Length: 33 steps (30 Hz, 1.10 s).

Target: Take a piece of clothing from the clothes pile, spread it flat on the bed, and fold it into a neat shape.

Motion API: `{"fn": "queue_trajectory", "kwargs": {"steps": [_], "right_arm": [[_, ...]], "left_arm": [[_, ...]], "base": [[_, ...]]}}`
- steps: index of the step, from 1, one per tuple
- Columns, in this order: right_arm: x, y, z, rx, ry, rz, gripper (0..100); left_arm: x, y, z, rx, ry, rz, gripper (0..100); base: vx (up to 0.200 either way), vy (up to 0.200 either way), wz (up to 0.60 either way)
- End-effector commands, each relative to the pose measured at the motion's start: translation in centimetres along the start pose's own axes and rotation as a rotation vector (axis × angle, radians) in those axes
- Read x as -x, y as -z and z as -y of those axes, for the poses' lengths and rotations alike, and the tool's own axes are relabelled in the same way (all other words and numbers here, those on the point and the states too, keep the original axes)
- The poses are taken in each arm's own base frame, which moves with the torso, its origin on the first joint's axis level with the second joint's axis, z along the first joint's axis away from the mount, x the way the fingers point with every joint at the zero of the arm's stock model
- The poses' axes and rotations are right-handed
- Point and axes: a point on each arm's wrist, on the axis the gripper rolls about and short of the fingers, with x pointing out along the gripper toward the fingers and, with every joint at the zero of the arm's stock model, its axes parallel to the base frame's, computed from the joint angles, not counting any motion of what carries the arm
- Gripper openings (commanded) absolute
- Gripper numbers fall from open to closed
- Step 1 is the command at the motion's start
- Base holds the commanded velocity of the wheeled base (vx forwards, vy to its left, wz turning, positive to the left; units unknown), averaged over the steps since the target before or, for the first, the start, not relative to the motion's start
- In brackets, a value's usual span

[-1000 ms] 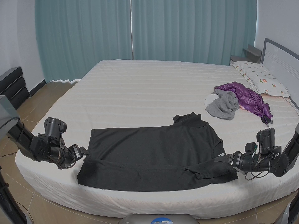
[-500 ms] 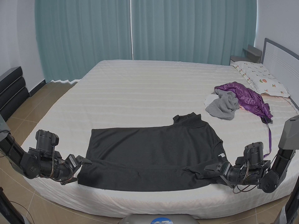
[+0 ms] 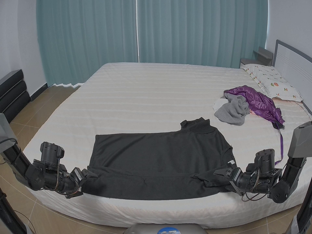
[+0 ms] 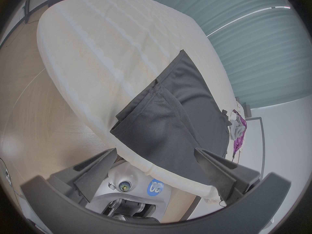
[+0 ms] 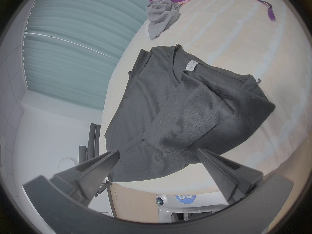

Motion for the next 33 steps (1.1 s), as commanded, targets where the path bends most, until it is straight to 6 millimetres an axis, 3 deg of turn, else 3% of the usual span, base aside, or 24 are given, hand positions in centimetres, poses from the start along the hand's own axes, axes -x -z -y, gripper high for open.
{"fn": "queue_trajectory", "kwargs": {"steps": [1, 14, 33], "right_arm": [[0.2, -0.2, -0.5, 0.005, -0.021, 0.012, 100], [-2.9, -0.2, 1.3, -0.009, 0.056, 0.039, 100], [-3.1, 0.3, 1.4, 0.002, 0.108, 0.090, 100]], "left_arm": [[-0.5, 0.1, -0.3, 0.007, -0.016, -0.014, 100], [-0.9, 0.1, -0.5, 0.011, -0.025, -0.023, 100], [-1.1, 0.0, -0.5, 0.008, -0.019, -0.016, 100]], "base": [[0.000, 0.000, 0.00], [0.000, 0.000, 0.00], [0.000, 0.000, 0.00]]}}
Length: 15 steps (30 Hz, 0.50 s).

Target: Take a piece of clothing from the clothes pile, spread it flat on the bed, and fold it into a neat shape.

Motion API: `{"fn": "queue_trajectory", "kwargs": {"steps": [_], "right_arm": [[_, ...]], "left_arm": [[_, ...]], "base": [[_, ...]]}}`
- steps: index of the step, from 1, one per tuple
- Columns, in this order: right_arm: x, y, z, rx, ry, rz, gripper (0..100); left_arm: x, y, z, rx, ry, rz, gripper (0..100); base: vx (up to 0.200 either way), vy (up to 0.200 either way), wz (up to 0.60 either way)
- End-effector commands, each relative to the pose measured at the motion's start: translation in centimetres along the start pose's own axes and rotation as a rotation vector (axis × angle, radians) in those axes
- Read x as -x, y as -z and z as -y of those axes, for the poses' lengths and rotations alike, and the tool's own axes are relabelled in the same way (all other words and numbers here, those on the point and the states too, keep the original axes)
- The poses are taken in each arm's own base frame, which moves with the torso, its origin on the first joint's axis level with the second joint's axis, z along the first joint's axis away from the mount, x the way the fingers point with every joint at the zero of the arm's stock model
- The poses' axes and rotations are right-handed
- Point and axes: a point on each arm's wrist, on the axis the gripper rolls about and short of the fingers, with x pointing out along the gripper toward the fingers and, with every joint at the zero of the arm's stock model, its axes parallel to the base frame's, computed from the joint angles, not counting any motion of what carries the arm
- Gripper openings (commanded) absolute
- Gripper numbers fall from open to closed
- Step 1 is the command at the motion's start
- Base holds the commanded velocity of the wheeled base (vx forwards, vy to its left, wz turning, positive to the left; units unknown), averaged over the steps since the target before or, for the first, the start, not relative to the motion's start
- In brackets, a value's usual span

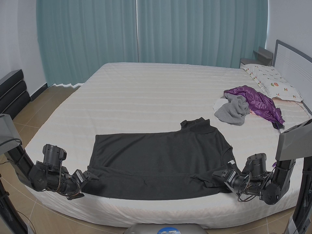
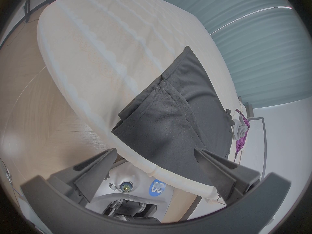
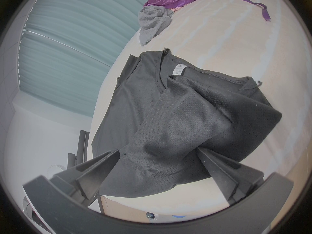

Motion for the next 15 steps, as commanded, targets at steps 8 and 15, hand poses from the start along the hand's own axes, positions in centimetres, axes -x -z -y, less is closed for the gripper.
{"fn": "queue_trajectory", "kwargs": {"steps": [8, 15], "right_arm": [[-1.19, -0.08, 0.32, -0.003, 0.036, 0.035, 0], [-0.50, -0.38, -0.17, -0.017, 0.018, 0.055, 0]], "left_arm": [[-0.03, 0.03, -0.05, 0.001, -0.002, -0.002, 100], [-0.03, 0.03, -0.05, 0.001, -0.002, -0.002, 100]], "base": [[0.000, 0.000, 0.00], [0.000, 0.000, 0.00]]}}
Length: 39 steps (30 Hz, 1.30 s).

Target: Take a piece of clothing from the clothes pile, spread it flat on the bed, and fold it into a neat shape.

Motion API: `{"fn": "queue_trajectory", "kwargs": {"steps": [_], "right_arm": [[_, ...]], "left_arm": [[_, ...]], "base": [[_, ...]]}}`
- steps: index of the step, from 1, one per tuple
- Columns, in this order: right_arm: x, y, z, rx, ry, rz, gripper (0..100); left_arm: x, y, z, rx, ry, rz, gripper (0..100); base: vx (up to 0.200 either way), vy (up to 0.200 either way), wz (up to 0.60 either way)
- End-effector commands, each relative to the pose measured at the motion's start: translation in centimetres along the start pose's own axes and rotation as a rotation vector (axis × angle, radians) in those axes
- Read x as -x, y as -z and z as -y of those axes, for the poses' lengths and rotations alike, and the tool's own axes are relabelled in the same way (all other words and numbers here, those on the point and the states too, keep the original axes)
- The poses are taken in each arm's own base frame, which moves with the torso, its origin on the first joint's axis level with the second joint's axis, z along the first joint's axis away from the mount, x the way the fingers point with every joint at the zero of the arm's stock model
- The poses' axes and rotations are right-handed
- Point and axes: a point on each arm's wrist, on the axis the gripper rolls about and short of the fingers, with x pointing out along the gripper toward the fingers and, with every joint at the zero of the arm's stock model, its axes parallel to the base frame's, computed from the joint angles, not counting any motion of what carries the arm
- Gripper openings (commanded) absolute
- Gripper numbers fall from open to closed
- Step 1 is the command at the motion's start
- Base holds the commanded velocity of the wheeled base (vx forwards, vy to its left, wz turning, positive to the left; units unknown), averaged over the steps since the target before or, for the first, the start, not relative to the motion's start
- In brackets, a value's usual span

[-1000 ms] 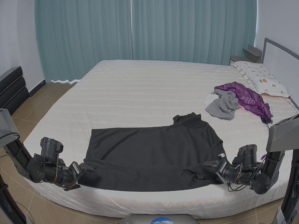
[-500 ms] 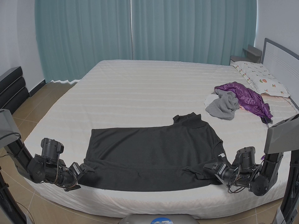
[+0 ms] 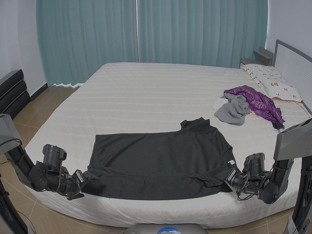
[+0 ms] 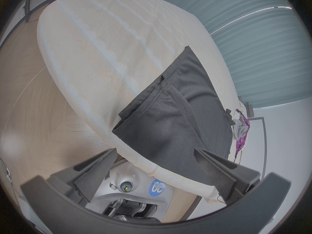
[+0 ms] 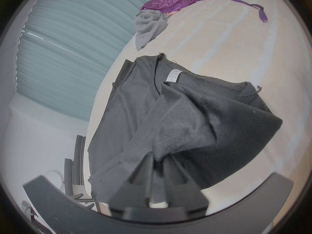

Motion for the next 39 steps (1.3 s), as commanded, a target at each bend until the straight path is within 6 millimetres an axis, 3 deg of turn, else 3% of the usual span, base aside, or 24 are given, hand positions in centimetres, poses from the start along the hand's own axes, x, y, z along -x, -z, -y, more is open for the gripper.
{"fn": "queue_trajectory", "kwargs": {"steps": [1, 8, 18, 27, 32, 33, 39], "right_arm": [[0.3, -0.1, -0.2, -0.007, -0.010, 0.007, 0], [0.9, -0.2, -0.6, -0.008, -0.027, 0.014, 0], [3.6, -0.3, -2.0, 0.010, -0.091, 0.035, 0], [4.7, 0.7, -1.2, 0.024, -0.061, -0.002, 0], [4.3, 1.2, -0.3, 0.022, -0.017, -0.030, 0], [4.1, 1.4, 0.0, 0.023, -0.005, -0.037, 100], [3.8, 1.4, 0.2, 0.021, 0.002, -0.046, 100]], "left_arm": [[0.0, 0.0, 0.0, 0.001, -0.001, -0.001, 100], [0.0, 0.1, -0.1, -0.001, -0.003, -0.003, 100], [0.0, 0.1, -0.1, -0.001, -0.004, -0.004, 100], [0.0, 0.1, -0.1, -0.001, -0.004, -0.004, 100], [0.0, 0.1, -0.1, -0.001, -0.004, -0.004, 100], [0.0, 0.1, -0.1, -0.001, -0.004, -0.004, 100], [0.0, 0.1, -0.2, -0.008, -0.006, -0.003, 100]], "base": [[0.000, 0.000, 0.00], [0.000, 0.000, 0.00], [0.000, 0.000, 0.00], [0.000, 0.000, 0.00], [0.000, 0.000, 0.00], [0.000, 0.000, 0.00], [0.000, 0.000, 0.00]]}}
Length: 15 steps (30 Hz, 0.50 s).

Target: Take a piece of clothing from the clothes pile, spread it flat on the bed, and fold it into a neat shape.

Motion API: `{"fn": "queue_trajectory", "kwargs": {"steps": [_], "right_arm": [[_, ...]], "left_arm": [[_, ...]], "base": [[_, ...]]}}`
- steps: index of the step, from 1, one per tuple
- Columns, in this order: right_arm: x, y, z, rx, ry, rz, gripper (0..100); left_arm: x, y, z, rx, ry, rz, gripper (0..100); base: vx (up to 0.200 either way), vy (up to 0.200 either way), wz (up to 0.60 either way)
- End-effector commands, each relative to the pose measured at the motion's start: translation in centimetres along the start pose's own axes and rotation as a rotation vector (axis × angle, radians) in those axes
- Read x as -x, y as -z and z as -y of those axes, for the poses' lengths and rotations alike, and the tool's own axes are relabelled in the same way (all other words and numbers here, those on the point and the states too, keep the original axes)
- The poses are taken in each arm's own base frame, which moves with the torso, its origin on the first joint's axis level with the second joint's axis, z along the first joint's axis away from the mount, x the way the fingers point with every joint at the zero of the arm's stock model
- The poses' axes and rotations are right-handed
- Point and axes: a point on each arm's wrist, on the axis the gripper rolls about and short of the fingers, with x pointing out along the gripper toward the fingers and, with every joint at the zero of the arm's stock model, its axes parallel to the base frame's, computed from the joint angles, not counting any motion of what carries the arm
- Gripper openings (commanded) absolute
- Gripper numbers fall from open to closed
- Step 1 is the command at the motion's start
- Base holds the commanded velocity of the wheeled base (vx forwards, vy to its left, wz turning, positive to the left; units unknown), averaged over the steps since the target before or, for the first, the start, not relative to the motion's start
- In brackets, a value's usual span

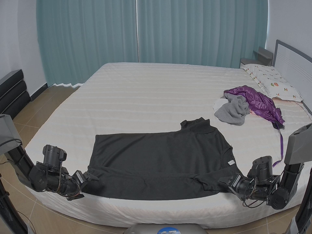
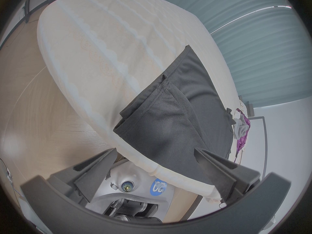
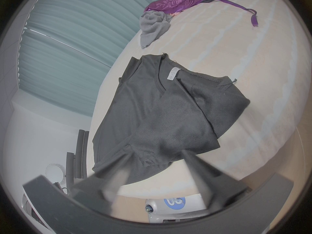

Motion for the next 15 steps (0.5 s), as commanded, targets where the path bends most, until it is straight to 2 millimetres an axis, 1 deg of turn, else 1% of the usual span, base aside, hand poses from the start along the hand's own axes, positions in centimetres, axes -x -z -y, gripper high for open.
{"fn": "queue_trajectory", "kwargs": {"steps": [1, 4, 8, 11, 15], "right_arm": [[-0.2, -0.1, 0.3, -0.006, 0.010, -0.002, 100], [0.3, -0.7, -0.2, -0.014, -0.016, 0.032, 100], [1.4, -2.2, -0.7, -0.041, -0.061, 0.096, 100], [2.0, -2.7, -1.1, -0.045, -0.089, 0.123, 100], [2.2, -2.5, -1.3, -0.040, -0.095, 0.120, 100]], "left_arm": [[0.0, 0.0, -0.1, -0.009, -0.004, 0.002, 100], [0.3, 0.1, 0.0, -0.013, 0.001, 0.007, 100], [0.5, -0.3, 0.3, -0.008, 0.013, 0.034, 100], [0.8, -0.4, 0.4, -0.005, 0.021, 0.042, 100], [0.9, -0.6, 0.5, -0.003, 0.030, 0.054, 100]], "base": [[0.000, 0.000, 0.00], [0.000, 0.000, 0.00], [0.000, 0.000, 0.00], [0.000, 0.000, 0.00], [0.200, 0.000, 0.00]]}}
